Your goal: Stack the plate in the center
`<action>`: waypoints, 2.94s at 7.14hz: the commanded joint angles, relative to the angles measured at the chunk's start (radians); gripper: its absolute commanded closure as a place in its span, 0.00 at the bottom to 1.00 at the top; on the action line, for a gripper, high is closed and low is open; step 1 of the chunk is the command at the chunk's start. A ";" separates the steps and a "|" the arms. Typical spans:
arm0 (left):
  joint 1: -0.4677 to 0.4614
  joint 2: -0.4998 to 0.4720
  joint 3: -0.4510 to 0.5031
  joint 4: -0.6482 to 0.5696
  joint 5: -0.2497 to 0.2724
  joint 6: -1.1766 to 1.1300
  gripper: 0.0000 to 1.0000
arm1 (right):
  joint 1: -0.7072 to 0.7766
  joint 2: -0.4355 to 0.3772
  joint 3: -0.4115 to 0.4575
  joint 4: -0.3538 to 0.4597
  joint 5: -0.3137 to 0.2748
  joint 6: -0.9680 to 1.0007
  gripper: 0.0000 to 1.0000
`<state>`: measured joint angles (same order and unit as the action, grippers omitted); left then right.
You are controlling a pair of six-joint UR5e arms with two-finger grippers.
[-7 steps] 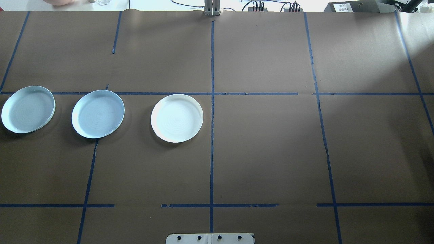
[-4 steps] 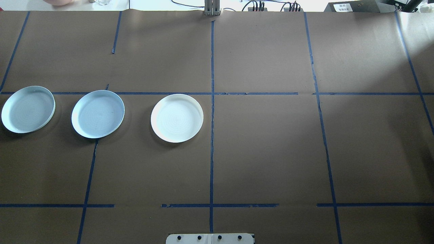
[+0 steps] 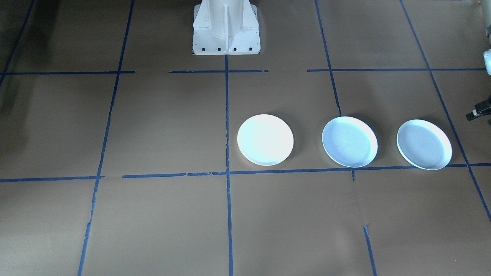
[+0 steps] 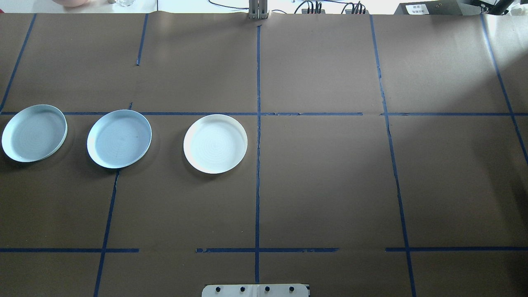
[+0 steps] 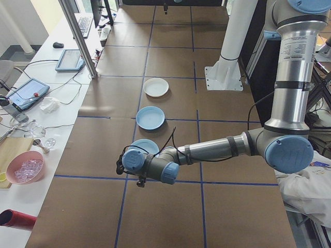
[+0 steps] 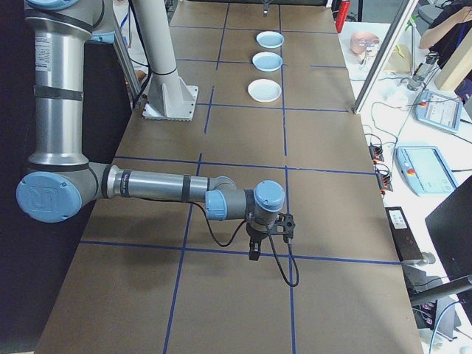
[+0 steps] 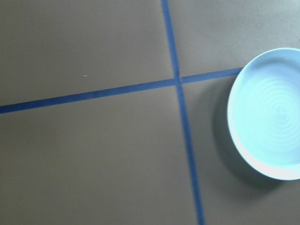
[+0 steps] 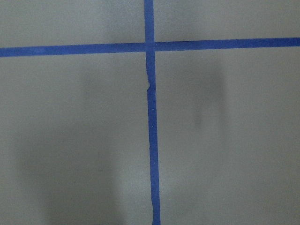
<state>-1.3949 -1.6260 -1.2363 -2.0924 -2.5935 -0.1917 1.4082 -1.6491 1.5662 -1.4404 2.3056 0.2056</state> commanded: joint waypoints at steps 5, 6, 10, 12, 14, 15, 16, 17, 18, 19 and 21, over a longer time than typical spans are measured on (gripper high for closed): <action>0.097 -0.173 0.224 -0.038 0.004 -0.106 0.00 | 0.000 0.000 0.000 0.000 0.000 0.000 0.00; 0.112 -0.179 0.225 -0.040 0.004 -0.107 0.00 | 0.000 0.000 0.000 0.000 0.000 0.000 0.00; 0.160 -0.178 0.225 -0.031 0.050 -0.109 0.48 | 0.000 0.000 0.000 0.002 0.000 0.000 0.00; 0.151 -0.172 0.222 -0.028 0.049 -0.104 1.00 | 0.000 0.000 0.000 0.000 0.000 0.000 0.00; 0.145 -0.169 0.221 -0.026 0.047 -0.110 1.00 | 0.000 0.000 0.000 0.000 0.000 0.000 0.00; 0.134 -0.166 0.215 -0.028 0.046 -0.101 1.00 | 0.000 0.002 0.000 0.000 0.000 0.000 0.00; 0.126 -0.166 0.213 -0.028 0.047 -0.100 1.00 | 0.000 0.000 0.000 0.000 0.000 0.000 0.00; 0.107 -0.164 0.207 -0.029 0.040 -0.098 1.00 | 0.000 0.000 0.000 0.002 0.000 0.000 0.00; 0.074 -0.163 0.178 -0.029 0.036 -0.098 1.00 | 0.000 0.002 0.000 0.002 0.000 0.000 0.00; 0.070 -0.138 0.122 -0.026 0.027 -0.100 1.00 | 0.000 0.000 0.000 0.000 0.000 0.000 0.00; 0.073 -0.137 0.071 -0.029 -0.127 -0.113 1.00 | 0.000 0.000 0.000 0.000 0.000 0.000 0.00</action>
<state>-1.3227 -1.7650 -1.1317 -2.1201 -2.6371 -0.2957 1.4082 -1.6488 1.5662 -1.4403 2.3056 0.2055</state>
